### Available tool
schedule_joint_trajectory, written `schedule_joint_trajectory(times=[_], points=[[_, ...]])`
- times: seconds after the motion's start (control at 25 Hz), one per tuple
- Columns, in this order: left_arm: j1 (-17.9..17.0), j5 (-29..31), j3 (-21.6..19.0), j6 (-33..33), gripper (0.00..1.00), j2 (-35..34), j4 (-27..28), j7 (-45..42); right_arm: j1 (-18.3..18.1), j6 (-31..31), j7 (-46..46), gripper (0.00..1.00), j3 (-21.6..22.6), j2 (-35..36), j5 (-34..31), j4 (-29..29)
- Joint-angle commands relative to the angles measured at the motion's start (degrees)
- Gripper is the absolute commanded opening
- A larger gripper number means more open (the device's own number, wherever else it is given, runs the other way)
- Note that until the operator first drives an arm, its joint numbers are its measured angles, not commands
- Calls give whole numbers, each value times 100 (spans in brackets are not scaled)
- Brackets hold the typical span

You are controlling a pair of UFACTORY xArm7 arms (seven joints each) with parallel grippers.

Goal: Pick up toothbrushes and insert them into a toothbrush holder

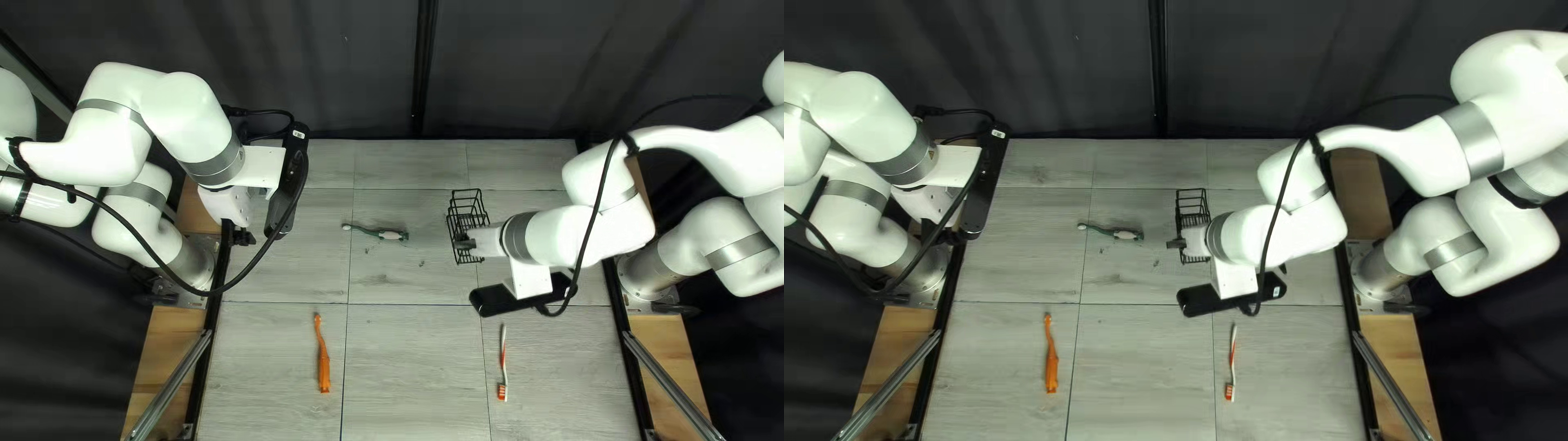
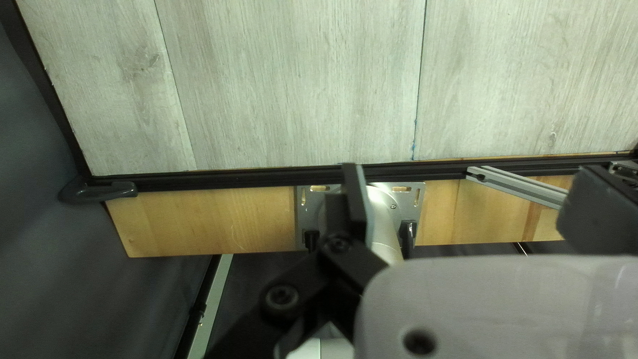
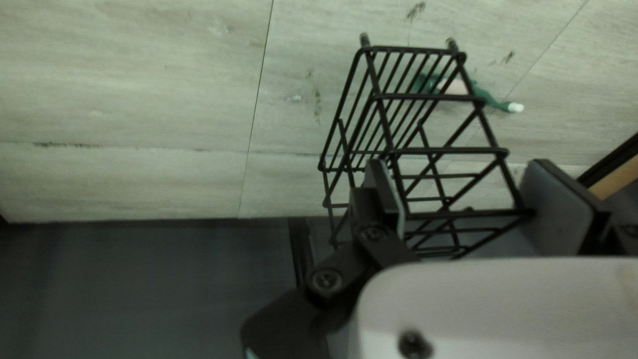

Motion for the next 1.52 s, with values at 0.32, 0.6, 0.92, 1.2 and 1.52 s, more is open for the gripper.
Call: schedule_joint_trajectory(times=[0.32, 0.6, 0.92, 1.2, 1.52], points=[[0, 0, 0, 0, 100, 0, 0, 0, 858, 300, 2249, 0, 1086, 741, 536, 671], [0, 0, 0, 0, 100, 0, 0, 0, 983, 912, 2385, 0, 1179, 2054, 858, 2196], [0, 0, 0, 0, 100, 0, 0, 0, 1217, 2000, 2701, 0, 1055, 3517, 582, 3586], [0, 0, 0, 0, 100, 0, 0, 0, 1430, 2839, 2494, 0, 918, 4578, 235, 4823], [0, 0, 0, 0, 100, 0, 0, 0, 1478, 2481, 2561, 0, 976, 4584, 156, 4660]])
